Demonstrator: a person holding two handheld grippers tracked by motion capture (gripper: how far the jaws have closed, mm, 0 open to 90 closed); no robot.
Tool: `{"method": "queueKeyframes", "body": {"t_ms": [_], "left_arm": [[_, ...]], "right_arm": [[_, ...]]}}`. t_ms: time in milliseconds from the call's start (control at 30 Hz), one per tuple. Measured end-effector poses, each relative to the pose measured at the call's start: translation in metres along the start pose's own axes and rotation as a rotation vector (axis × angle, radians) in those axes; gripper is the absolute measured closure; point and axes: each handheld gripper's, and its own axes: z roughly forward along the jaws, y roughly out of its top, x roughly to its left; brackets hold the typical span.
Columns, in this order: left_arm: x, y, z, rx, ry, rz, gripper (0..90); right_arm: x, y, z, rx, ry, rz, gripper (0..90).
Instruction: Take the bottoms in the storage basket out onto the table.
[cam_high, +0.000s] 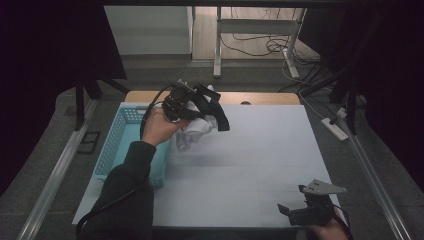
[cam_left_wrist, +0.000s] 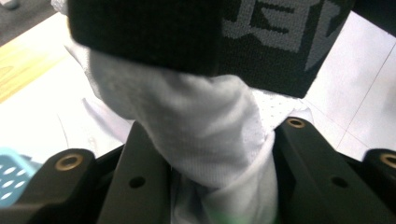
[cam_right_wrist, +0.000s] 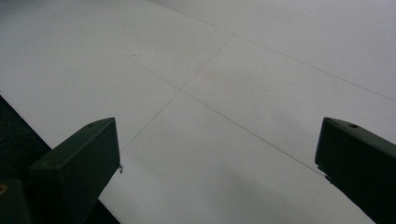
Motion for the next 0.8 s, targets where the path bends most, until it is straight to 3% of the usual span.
{"method": "queueKeyframes", "body": {"t_ms": [800], "left_arm": [[-0.013, -0.007, 0.065, 0.085, -0.016, 0.018, 67.8]], "right_arm": [[0.0, 0.0, 0.0, -0.002, 0.004, -0.007, 0.3]]}}
